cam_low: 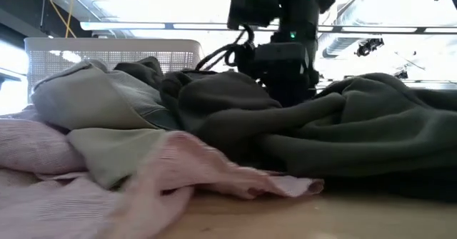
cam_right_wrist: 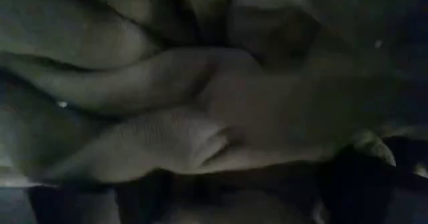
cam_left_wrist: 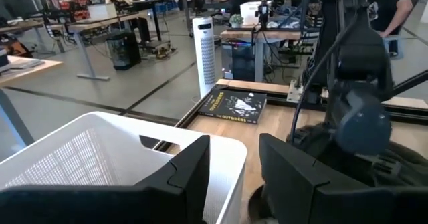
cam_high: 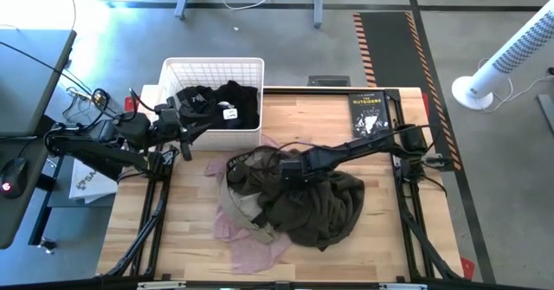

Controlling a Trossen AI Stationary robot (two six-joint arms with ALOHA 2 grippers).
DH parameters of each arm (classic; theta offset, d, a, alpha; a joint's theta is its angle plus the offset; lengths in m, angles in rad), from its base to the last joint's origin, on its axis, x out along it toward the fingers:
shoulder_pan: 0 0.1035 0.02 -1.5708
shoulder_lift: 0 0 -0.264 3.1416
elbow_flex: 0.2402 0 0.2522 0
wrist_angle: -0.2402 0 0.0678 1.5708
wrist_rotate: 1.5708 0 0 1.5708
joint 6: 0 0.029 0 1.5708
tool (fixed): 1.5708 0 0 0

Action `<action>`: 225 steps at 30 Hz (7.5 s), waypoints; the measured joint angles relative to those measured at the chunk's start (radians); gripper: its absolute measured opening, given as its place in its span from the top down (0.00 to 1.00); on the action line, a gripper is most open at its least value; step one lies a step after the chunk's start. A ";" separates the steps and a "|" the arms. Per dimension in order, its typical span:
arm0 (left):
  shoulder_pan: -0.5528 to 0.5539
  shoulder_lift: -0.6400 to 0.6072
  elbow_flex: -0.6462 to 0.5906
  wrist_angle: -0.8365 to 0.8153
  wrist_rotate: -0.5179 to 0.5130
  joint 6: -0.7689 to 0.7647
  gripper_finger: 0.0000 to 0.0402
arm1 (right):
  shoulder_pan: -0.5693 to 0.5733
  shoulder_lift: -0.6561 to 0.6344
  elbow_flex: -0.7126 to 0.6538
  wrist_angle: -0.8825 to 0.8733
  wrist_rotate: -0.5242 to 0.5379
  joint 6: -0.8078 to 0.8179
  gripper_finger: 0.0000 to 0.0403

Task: Sort clothes
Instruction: Put the gray hoodie into the white laundry bin

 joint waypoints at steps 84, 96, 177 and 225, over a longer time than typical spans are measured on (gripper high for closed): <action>-0.055 0.026 -0.001 0.203 0.021 0.084 0.68 | -0.229 -0.169 0.919 1.545 0.040 -0.804 0.85; -0.160 -0.027 0.040 0.209 0.034 0.095 0.68 | -0.412 -0.035 0.955 1.595 -0.047 -0.543 0.85; 0.471 0.372 0.688 0.150 -0.097 0.743 1.00 | -0.468 0.026 0.975 0.997 0.126 -0.542 0.86; 0.849 -0.036 0.239 -0.396 0.371 -0.105 0.55 | -0.332 0.010 0.972 -0.303 0.090 -0.684 0.40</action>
